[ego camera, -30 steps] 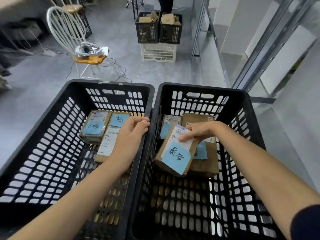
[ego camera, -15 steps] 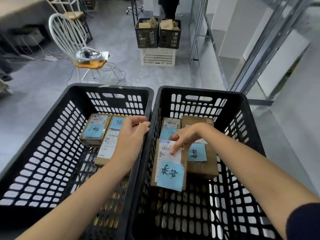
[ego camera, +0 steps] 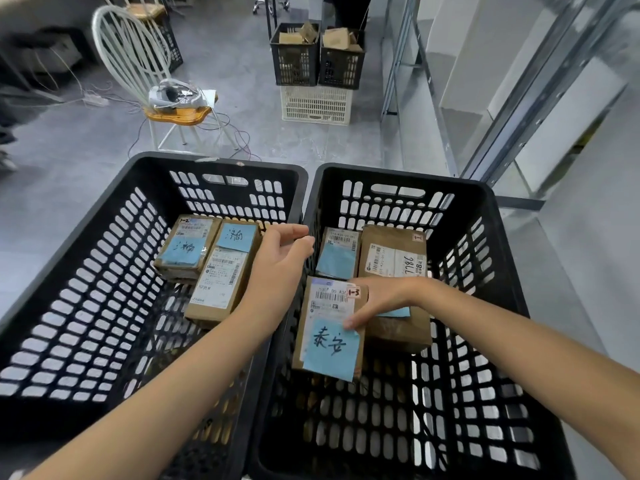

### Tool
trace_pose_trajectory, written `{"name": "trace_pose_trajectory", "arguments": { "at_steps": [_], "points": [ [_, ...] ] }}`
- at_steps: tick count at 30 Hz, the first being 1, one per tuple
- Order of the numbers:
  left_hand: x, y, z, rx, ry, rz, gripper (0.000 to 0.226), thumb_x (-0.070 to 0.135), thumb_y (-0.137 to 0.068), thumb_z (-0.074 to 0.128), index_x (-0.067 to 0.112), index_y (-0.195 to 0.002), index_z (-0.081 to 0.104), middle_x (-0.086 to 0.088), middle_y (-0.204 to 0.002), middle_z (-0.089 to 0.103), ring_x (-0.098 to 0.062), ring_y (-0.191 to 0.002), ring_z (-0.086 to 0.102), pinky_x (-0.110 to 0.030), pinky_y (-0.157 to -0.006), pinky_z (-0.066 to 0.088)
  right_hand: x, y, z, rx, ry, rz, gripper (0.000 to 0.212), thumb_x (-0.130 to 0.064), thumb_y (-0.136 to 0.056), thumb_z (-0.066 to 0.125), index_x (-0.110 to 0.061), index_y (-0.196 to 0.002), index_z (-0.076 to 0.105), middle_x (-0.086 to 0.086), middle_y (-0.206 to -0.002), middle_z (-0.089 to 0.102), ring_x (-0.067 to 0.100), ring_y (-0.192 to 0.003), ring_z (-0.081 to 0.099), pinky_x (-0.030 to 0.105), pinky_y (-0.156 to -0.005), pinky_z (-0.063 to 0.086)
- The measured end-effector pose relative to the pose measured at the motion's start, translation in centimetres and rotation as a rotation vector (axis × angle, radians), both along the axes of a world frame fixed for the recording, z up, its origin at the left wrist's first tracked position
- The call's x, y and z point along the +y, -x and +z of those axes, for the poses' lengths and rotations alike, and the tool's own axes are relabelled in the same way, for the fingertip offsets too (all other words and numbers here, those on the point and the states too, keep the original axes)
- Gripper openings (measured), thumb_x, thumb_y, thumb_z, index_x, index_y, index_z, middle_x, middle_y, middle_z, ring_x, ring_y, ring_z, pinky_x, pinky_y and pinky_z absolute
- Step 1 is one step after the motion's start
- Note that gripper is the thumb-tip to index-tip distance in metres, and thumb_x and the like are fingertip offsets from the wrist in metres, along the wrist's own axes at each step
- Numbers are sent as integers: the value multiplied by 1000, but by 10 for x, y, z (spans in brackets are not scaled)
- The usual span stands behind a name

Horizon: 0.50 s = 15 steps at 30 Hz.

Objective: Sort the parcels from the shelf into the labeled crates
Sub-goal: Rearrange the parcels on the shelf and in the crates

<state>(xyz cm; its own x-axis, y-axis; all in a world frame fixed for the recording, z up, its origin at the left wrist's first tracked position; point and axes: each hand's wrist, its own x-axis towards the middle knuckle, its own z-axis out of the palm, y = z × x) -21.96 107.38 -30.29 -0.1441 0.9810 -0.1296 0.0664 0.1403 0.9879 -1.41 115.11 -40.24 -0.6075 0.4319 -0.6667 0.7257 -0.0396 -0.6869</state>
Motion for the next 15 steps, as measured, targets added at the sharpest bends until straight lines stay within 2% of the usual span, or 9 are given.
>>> {"name": "trace_pose_trajectory", "arguments": {
  "at_steps": [2,4,6,7,8,10,12,15],
  "points": [
    [3,-5,0,-19,-9,-18,24,24,-94,60,15,-115,57,1,-113,63,-12,-112,64,-23,-87,53,1,5,-3,-32,-77,26,57,-54,-80,75,-33,-129,55,-17,-126,66,3,-118,61,36,-109,43],
    [7,-7,3,-13,-24,-37,21,17,-97,57,12,-117,56,1,-112,63,-10,-109,65,-17,-79,53,3,5,-1,-86,-109,-11,68,-70,-76,69,-35,-132,52,-17,-129,63,8,-120,58,42,-110,42],
    [10,-6,6,-2,-42,-48,21,19,-97,58,14,-118,57,1,-113,65,-8,-108,65,-19,-84,54,4,-1,1,-190,-160,20,83,-83,-73,58,-34,-140,47,-14,-137,57,13,-125,54,42,-109,41],
    [12,-5,7,-3,-47,-48,20,20,-97,58,15,-117,58,1,-114,65,-8,-109,65,-23,-89,53,3,-5,1,-250,-185,51,85,-83,-77,53,-30,-143,44,-10,-137,56,16,-124,53,37,-104,43],
    [14,-3,7,-7,-50,-47,20,21,-97,59,16,-116,58,1,-114,65,-8,-110,64,-27,-94,52,2,-10,-3,-280,-208,66,83,-79,-81,52,-25,-143,43,-6,-131,57,17,-118,55,32,-94,45],
    [17,-1,5,-13,-51,-35,20,23,-96,59,18,-115,59,1,-115,65,-10,-112,64,-32,-99,50,-6,-15,-12,-271,-245,53,78,-64,-86,62,-18,-145,42,-5,-117,61,13,-102,58,24,-79,45],
    [17,-1,1,-34,-39,-23,19,21,-97,58,16,-115,59,0,-115,65,-10,-112,64,-30,-97,51,-15,-16,-17,-316,-275,62,69,-44,-89,70,-17,-146,42,-1,-115,65,14,-101,60,25,-84,46],
    [13,-8,-4,-52,-16,-47,20,15,-98,56,11,-117,56,-1,-112,64,-5,-105,66,-17,-79,54,-28,-3,-11,-448,-472,94,51,-35,-98,57,-17,-144,43,10,-127,58,26,-121,53,35,-99,43]
  ]
}}
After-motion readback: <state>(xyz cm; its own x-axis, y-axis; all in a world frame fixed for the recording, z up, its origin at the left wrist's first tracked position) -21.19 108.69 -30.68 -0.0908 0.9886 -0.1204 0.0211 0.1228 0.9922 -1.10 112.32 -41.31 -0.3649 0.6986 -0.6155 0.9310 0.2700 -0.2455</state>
